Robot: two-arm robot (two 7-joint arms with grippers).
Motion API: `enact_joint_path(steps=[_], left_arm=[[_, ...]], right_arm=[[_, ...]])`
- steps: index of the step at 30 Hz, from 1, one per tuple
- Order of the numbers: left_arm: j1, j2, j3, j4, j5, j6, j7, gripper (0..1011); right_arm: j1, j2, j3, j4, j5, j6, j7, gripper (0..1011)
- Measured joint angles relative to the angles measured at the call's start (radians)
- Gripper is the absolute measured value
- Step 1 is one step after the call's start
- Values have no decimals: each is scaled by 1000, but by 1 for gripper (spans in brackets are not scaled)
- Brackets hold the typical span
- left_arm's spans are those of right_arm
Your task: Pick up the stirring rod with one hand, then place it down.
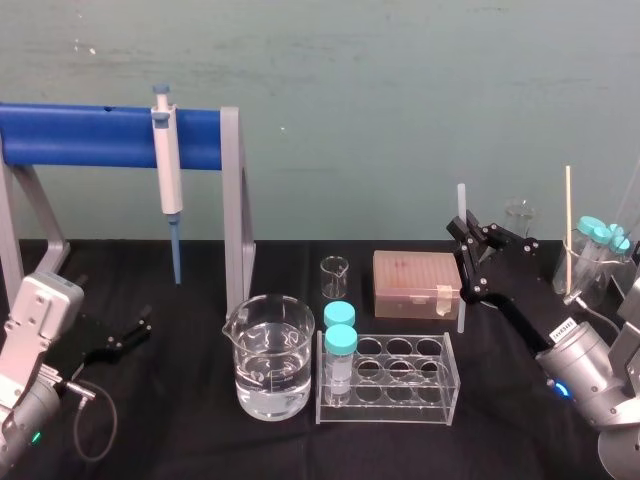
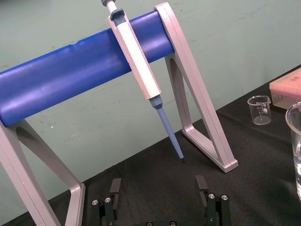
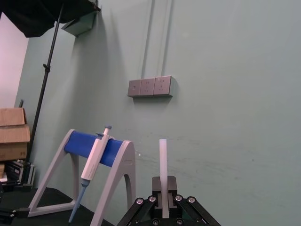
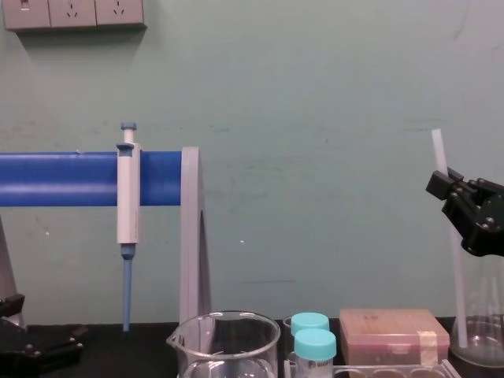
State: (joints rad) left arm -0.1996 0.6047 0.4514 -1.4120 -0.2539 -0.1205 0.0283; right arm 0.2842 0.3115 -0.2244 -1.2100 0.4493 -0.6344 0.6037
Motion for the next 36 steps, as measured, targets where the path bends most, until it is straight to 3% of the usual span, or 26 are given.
enact_joint_path(steps=[16,36], left_arm=[[0,0,0,0,0,0,0,1000],[0,0,0,0,0,0,0,1000]], right_arm=[[0,0,1,0,-1,0,1,66],[-35,2,-9,-41,22,23,92,66]])
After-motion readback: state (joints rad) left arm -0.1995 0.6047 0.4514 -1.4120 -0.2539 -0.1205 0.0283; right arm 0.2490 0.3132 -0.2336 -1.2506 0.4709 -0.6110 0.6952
